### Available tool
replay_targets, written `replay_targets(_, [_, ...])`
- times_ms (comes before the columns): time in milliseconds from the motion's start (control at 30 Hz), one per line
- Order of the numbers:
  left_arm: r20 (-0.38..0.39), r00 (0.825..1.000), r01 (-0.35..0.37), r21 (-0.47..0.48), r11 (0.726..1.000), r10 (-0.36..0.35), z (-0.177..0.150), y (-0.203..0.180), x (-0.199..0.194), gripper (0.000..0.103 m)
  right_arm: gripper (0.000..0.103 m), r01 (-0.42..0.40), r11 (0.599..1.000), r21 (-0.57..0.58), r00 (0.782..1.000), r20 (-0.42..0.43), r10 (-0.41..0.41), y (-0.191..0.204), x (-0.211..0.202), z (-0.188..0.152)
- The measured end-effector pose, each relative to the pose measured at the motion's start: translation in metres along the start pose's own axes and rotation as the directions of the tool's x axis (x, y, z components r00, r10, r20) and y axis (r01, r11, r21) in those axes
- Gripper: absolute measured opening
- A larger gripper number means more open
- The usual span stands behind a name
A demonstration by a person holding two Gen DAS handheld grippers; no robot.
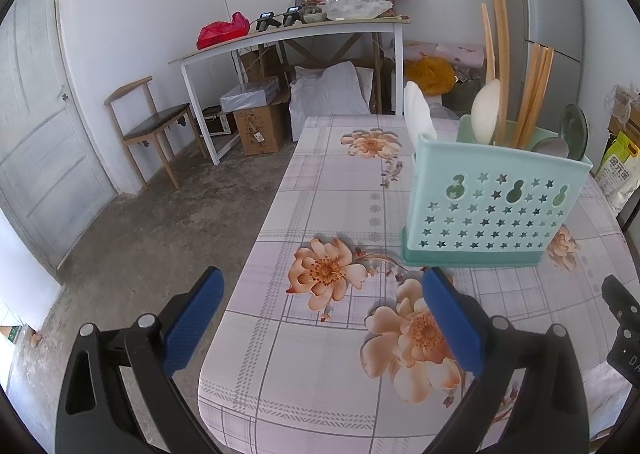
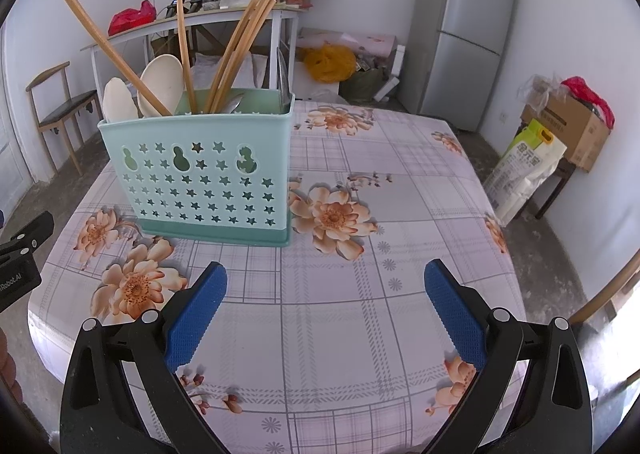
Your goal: Organize utensils
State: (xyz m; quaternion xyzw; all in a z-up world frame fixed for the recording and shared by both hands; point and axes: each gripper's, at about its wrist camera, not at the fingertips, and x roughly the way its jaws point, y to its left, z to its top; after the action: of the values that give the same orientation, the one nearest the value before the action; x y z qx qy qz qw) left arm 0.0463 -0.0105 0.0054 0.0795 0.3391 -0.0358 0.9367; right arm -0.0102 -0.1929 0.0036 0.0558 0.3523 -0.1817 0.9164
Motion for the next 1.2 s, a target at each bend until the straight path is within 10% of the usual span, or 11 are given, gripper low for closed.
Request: replay_targets(1200, [-0.019, 1.0, 0.009, 0.004, 1.0, -0.009, -0.0018, 0.0002, 0.0045, 0.097, 0.095, -0.002, 1.0, 0.004, 1.0, -0.008, 0.002, -0.001, -0.0009, 0.0002])
